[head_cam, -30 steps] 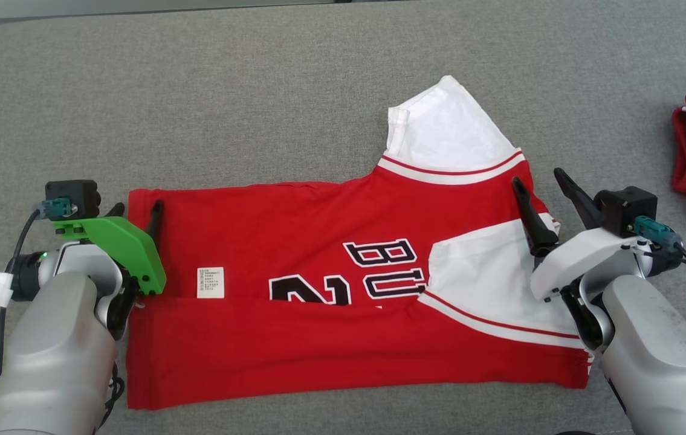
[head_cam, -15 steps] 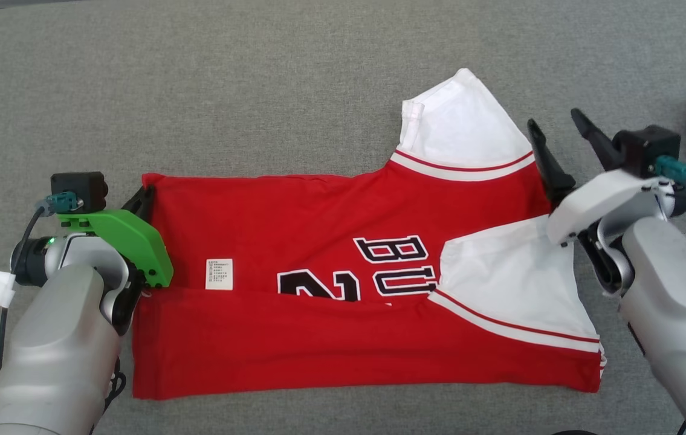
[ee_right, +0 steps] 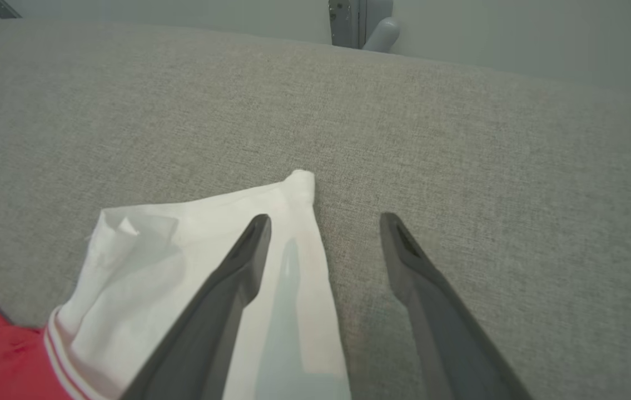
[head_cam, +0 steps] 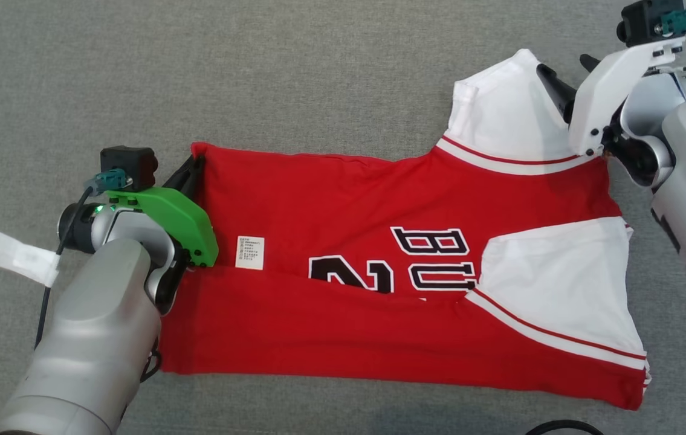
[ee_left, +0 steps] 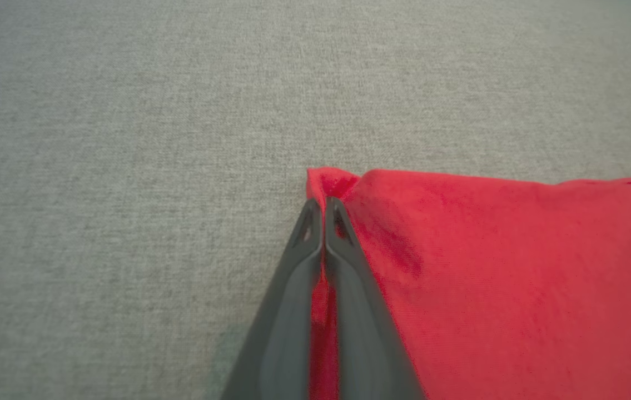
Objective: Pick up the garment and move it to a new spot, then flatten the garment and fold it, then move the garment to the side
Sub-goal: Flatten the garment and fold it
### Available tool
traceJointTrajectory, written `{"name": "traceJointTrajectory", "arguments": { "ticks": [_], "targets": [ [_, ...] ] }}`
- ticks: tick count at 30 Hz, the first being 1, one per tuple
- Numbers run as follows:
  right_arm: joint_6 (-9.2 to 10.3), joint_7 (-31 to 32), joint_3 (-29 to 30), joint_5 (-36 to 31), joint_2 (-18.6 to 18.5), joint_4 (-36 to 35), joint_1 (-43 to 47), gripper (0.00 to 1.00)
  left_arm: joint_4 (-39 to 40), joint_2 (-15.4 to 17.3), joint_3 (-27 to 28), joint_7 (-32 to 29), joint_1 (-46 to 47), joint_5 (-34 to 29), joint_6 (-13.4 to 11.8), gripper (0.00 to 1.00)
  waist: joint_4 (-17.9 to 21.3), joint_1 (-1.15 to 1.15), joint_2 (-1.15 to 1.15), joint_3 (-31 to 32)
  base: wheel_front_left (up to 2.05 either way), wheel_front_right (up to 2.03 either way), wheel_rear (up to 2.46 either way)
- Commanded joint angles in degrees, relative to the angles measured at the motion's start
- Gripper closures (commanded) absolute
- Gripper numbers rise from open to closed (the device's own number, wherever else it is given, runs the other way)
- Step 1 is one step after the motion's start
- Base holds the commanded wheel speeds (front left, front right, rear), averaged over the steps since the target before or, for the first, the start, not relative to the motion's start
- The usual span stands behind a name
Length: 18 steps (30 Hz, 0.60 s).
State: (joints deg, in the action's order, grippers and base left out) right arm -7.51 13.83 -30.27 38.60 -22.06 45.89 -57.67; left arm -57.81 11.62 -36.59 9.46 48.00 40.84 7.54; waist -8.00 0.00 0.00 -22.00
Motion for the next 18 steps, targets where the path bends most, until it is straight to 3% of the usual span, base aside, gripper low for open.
{"name": "traceJointTrajectory", "arguments": {
  "ticks": [1, 9, 11, 12, 13, 14, 18],
  "targets": [
    [0.06, 1.6, -0.9, 0.6, -0.4, 0.5, -1.5, 0.0, 0.0, -0.5, -0.6, 0.3, 1.1, 0.9, -0.1, 1.0, -1.9, 0.0, 0.0, -1.7, 0.0, 0.0, 0.0],
    [0.06, 6.5, -4.3, 2.5, -0.7, 5.0, -6.3, 0.03, -1.1, -2.0, -4.5, 1.5, 3.2, 3.4, -0.1, 1.0, -3.7, 0.0, 0.0, -3.7, 0.0, 0.0, 0.0],
    [0.06, 6.1, -5.2, 2.4, -0.8, 5.5, -6.9, 0.27, -1.4, -2.2, -5.4, 1.8, 3.6, 4.1, -0.1, 1.0, -3.9, 0.0, 0.0, -3.9, 0.0, 0.0, 0.0],
    [0.06, 5.8, -5.5, 2.7, -0.8, 5.7, -7.0, 0.58, -1.5, -2.2, -5.8, 1.9, 3.8, 4.5, -0.1, 1.0, -3.9, 0.0, 0.0, -4.0, 0.0, 0.0, 0.0],
    [0.06, 5.1, -5.7, 2.8, -1.0, 5.8, -7.2, 0.71, -1.7, -2.2, -6.1, 2.1, 4.0, 4.7, -0.1, 1.0, -3.9, 0.0, 0.0, -4.1, 0.0, 0.0, 0.0],
    [0.06, 4.5, -6.1, 2.7, -1.2, 6.0, -7.4, 0.96, -1.8, -2.1, -6.5, 2.2, 4.1, 4.9, -0.1, 1.0, -3.9, 0.0, 0.0, -4.2, 0.0, 0.0, 0.0],
    [0.06, 1.3, -7.0, 2.5, -1.9, 6.9, -7.8, 1.0, -2.7, -1.9, -7.6, 2.8, 4.5, 6.6, -0.1, 1.0, -3.6, 0.0, 0.0, -4.0, 0.0, 0.0, 0.0]
  ]
}}
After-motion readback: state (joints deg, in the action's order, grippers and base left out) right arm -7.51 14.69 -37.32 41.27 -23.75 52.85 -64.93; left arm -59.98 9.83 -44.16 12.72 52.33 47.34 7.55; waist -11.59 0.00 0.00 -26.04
